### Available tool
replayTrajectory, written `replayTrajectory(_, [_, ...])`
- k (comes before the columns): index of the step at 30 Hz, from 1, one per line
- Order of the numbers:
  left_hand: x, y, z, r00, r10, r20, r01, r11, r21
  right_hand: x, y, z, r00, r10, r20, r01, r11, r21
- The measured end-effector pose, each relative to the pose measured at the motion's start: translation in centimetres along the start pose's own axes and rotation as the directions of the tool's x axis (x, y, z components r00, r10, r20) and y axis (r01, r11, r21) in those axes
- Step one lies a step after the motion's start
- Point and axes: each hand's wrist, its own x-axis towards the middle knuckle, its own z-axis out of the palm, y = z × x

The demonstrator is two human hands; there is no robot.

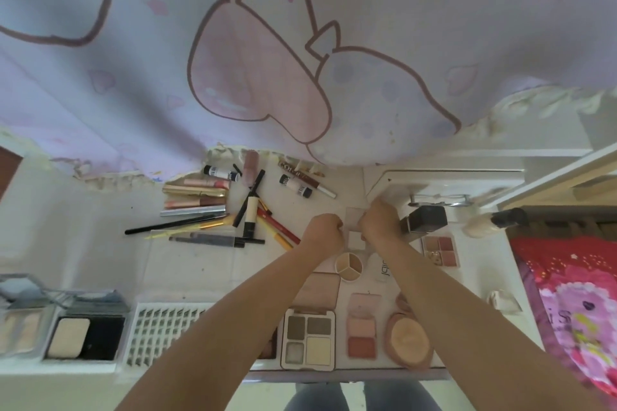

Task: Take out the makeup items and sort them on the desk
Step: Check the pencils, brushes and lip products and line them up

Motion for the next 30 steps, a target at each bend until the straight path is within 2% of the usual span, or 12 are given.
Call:
replayTrajectory(4, [-1.7, -1.5, -1.1, 0.998, 0.032, -0.060, -0.015, 0.967, 0.254, -1.1, 0.1, -0.4, 0.981, -0.194, 0.010, 0.192, 0.961, -0.201])
replayTrajectory(7, [-3.3, -3.1, -1.9, 0.990, 0.060, -0.125, 0.001, 0.898, 0.440, -1.7, 0.2, -0.1, 0.925, -0.376, 0.052, 0.373, 0.874, -0.312])
replayTrajectory(9, [-4.3, -4.2, -2.0, 0.980, 0.067, -0.189, 0.032, 0.878, 0.477, -1.7, -0.2, 0.1, 0.872, -0.483, 0.082, 0.477, 0.799, -0.366])
replayTrajectory(12, [-6.2, -5.4, -2.0, 0.952, 0.050, -0.302, 0.091, 0.895, 0.436, -1.2, -1.2, 0.5, 0.806, -0.587, 0.081, 0.565, 0.719, -0.404])
replayTrajectory(16, [-8.0, -6.2, -2.7, 0.920, -0.006, -0.392, 0.164, 0.913, 0.372, 0.5, -3.4, 0.9, 0.801, -0.591, 0.094, 0.558, 0.683, -0.471])
replayTrajectory(20, [-9.3, -7.1, -3.1, 0.891, -0.080, -0.447, 0.249, 0.909, 0.333, 1.3, -4.4, 1.0, 0.833, -0.544, 0.097, 0.513, 0.694, -0.506])
replayTrajectory(23, [-10.0, -7.9, -2.8, 0.888, -0.096, -0.450, 0.257, 0.914, 0.313, 1.0, -4.4, 1.0, 0.862, -0.495, 0.112, 0.488, 0.749, -0.448])
replayTrajectory(26, [-9.8, -8.5, -3.6, 0.903, -0.059, -0.426, 0.211, 0.923, 0.320, -0.2, -4.4, 0.1, 0.881, -0.468, 0.069, 0.459, 0.812, -0.360])
replayTrajectory(30, [-8.0, -8.8, -6.7, 0.924, 0.074, -0.375, 0.079, 0.923, 0.376, -3.7, -5.5, -2.0, 0.844, -0.533, -0.056, 0.488, 0.807, -0.334])
